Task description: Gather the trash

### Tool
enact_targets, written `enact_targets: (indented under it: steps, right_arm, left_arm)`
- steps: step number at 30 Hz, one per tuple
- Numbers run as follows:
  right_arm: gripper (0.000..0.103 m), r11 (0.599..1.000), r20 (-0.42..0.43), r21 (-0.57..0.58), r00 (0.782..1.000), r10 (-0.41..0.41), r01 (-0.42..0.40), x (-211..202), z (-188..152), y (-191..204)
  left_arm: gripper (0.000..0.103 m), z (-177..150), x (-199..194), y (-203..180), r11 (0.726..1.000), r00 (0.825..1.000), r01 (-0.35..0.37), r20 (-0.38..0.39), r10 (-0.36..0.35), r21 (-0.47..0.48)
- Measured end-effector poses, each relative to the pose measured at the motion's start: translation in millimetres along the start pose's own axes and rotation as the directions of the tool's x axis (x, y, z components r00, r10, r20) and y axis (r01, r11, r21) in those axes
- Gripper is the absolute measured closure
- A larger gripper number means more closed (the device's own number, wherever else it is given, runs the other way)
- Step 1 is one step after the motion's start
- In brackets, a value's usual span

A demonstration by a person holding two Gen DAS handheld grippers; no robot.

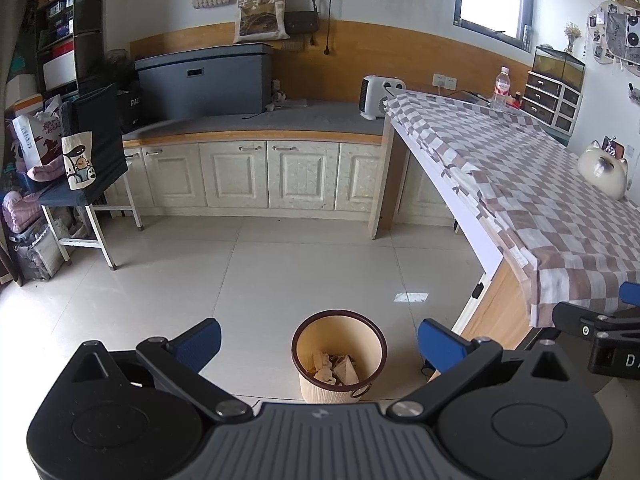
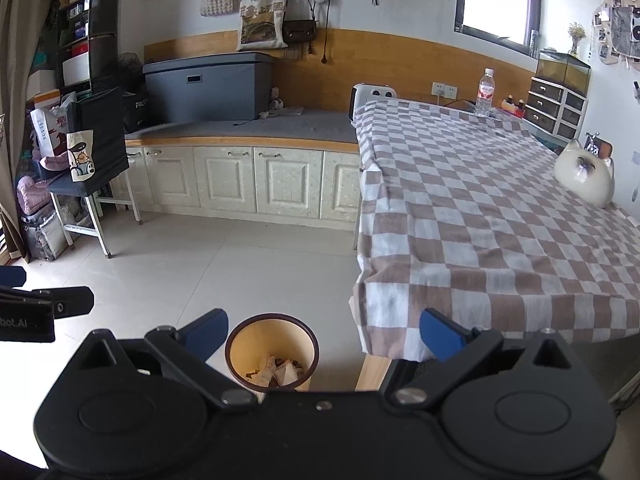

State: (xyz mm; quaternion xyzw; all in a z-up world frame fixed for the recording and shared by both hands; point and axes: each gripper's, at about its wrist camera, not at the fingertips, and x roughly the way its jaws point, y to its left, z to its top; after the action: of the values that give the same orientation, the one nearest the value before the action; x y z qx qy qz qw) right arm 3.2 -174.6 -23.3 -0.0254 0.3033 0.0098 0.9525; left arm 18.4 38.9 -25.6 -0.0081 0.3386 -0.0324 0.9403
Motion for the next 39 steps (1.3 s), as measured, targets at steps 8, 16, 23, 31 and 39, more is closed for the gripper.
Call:
enact_targets:
  steps: [8, 16, 23, 31, 39]
  right_arm:
    - [0.000, 1.000, -0.007, 0.013, 1.000, -0.008, 0.008, 1.1, -0.8, -2.3]
    - [0.000, 1.000, -0.007, 0.013, 1.000, -0.010, 0.010, 1.5, -0.6, -3.8]
    - [0.000, 1.000, -0.005, 0.013, 1.000, -0.011, 0.011, 1.1, -0.2, -4.7]
    - [0.000, 1.000, -0.006, 0.014, 1.000, -0.011, 0.011, 1.2, -0.5, -5.3]
    - [0.000, 1.000, -0.006, 0.020, 1.000, -0.017, 0.017, 1.3, 2.7, -11.0]
  left_arm:
    - [0.000, -1.8, 1.7, 1.8, 1.000, 1.000, -0.003, -0.010, 0.003, -0.005]
    - [0.000, -2.0, 2.4, 2.7, 1.000, 1.000, -0.007, -0.011, 0.007, -0.005]
    - [0.000, -1.4, 2.2, 3.0, 1.000, 1.000, -0.008, -0.006, 0.008, -0.003]
    - [0.000, -1.3, 2.2, 3.3, 1.000, 1.000, -0.009, -0.006, 0.009, -0.002]
    - [0.000, -1.1, 1.6, 3.5, 1.000, 1.000, -0.009, -0.005, 0.009, -0.001]
